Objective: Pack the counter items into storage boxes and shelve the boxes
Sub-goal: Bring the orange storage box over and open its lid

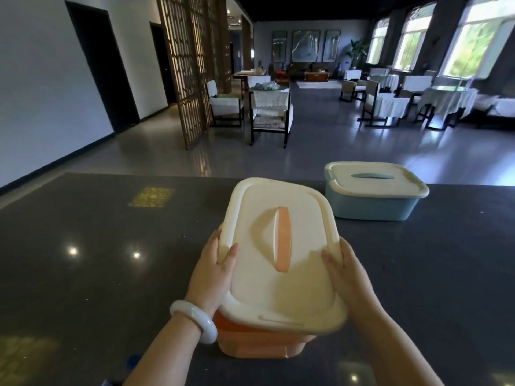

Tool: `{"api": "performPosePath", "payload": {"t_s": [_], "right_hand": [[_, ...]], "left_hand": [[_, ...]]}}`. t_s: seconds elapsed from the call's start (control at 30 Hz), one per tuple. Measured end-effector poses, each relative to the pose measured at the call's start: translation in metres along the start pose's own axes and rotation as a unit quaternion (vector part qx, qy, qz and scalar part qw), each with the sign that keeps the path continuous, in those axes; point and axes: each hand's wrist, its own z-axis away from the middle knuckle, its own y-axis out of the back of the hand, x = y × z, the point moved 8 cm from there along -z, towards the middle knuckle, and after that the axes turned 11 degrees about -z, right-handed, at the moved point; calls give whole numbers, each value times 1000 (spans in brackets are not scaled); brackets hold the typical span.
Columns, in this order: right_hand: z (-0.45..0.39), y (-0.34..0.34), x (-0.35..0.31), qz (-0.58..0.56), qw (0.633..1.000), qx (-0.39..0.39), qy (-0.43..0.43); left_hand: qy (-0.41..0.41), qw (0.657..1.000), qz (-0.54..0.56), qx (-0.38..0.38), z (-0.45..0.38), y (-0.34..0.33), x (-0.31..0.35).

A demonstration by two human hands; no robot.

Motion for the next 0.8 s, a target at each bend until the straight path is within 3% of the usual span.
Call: {"api": "performPosePath", "payload": {"t_s": [0.27, 0.4, 0.5, 0.8], "right_hand": [[-2, 147, -14, 2, 997, 68, 37], [-10, 213, 10, 35, 997, 74, 14], [-20, 243, 43, 49, 996, 74, -12], [-51, 239, 142, 197, 976, 47, -79]], "left_hand": [[-128, 990, -51, 38, 23, -99, 100], [-73, 994, -57, -55, 33, -189, 108], [-7, 996, 8, -90, 41, -236, 101], [72, 986, -49, -142, 49, -289, 51]]}}
